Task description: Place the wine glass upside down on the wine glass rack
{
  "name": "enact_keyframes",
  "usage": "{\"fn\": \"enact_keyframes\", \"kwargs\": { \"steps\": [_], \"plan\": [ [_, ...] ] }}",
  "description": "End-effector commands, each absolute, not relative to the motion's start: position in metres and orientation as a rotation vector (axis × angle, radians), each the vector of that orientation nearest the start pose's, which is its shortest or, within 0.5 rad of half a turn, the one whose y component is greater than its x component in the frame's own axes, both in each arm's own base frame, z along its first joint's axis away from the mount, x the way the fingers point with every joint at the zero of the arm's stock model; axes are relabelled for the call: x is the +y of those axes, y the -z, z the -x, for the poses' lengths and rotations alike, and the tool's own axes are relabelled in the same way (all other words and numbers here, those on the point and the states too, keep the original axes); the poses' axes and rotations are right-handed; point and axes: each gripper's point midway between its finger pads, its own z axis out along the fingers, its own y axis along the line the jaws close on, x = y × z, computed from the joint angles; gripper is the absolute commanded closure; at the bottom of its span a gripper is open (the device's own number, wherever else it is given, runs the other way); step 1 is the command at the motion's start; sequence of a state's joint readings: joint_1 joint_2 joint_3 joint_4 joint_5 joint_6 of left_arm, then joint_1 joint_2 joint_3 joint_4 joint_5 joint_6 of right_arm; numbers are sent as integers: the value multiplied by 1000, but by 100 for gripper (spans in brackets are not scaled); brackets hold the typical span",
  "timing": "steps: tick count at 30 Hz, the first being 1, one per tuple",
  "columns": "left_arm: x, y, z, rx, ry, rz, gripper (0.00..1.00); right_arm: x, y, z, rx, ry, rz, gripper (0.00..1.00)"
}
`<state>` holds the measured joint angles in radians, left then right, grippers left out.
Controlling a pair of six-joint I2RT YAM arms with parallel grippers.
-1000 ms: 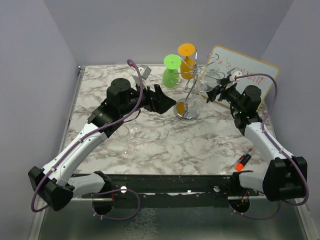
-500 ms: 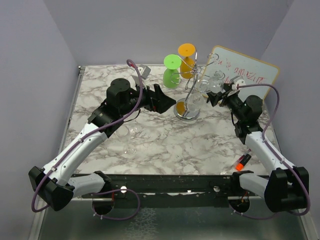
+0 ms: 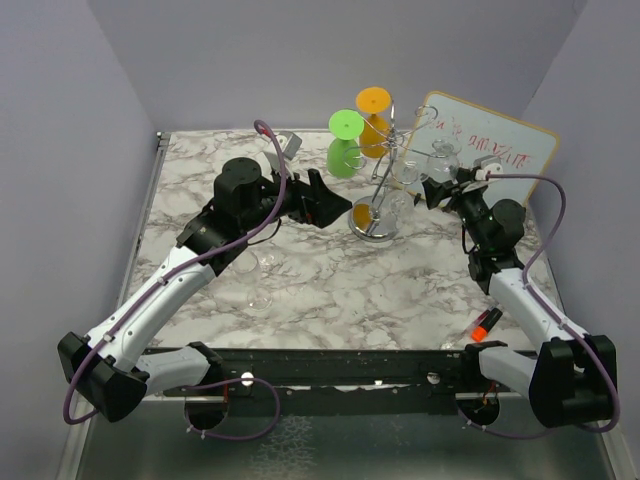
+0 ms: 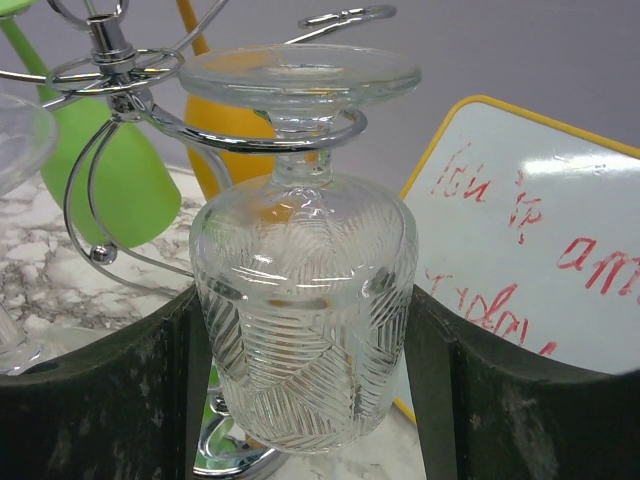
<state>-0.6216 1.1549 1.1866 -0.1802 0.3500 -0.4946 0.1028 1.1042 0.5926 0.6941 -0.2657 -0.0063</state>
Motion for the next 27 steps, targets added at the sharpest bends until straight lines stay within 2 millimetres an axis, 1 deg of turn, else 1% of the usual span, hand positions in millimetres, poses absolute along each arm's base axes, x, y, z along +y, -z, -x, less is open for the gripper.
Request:
{"fn": "enact_keyframes", "kwargs": {
  "steps": [1,6,15,21,23,27],
  "plan": [
    [-282,-357,-266,1780,1099,-376,1,73,-318,-383,1262,-249,194,87],
    [-282,-355,-266,1783,1098,-374,1,75,-308,-390,1314,-243,212,85],
    [-283,-354,-268,1789,1096,-368,1,91,-289,-397,1393,-305,295,72],
    [-283,-353,-269,1792,1094,-366,1,101,-282,-400,1443,-345,350,70],
    [-283,-352,-269,1793,1095,-367,1,101,-280,-401,1452,-347,351,66],
    [-282,-353,-269,1792,1086,-375,1,97,-277,-399,1466,-343,320,54]
  ]
}}
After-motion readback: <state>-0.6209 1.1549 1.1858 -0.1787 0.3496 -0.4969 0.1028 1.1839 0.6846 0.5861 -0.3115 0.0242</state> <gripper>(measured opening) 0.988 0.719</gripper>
